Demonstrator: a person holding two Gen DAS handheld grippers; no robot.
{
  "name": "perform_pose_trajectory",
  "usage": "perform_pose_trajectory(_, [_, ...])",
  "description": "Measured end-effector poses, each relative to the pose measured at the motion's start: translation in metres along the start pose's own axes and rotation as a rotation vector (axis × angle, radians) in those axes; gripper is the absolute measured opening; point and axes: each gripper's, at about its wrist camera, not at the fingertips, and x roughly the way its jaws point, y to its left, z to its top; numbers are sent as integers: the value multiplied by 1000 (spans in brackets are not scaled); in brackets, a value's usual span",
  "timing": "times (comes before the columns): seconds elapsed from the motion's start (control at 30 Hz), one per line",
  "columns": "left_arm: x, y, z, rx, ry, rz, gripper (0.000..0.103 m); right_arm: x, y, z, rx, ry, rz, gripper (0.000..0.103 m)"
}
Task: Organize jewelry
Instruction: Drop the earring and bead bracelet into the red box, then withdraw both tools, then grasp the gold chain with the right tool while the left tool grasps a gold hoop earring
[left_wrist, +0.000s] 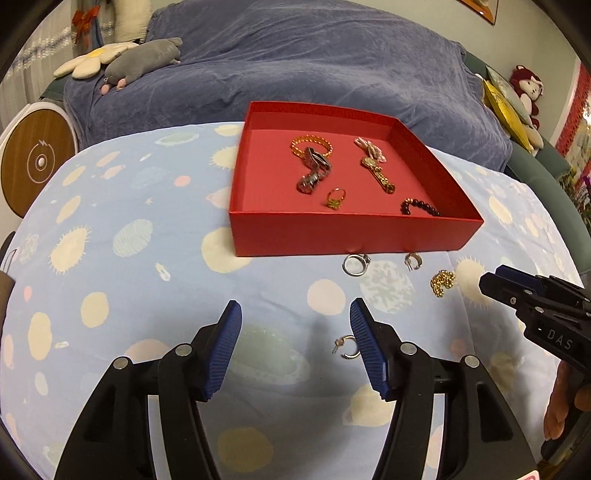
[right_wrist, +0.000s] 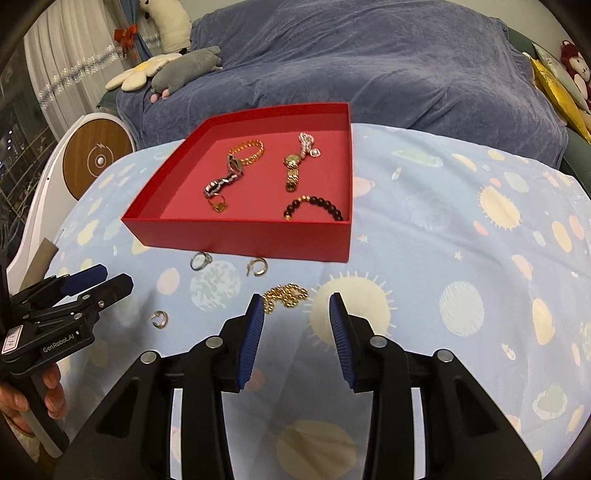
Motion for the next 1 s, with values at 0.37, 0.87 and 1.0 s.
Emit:
perform_pose_trajectory(0.37, [14, -8, -10, 22, 39, -17, 62, 31, 1, -7, 5, 52, -1, 35])
perform_pose_trajectory(0.87, [18, -13, -19, 47, 72, -59, 62, 46, 26, 3, -84, 32, -39, 19])
perform_pose_trajectory(1.0, [18, -15, -21, 61, 73, -64, 62, 42, 23, 1, -82, 39, -38, 7])
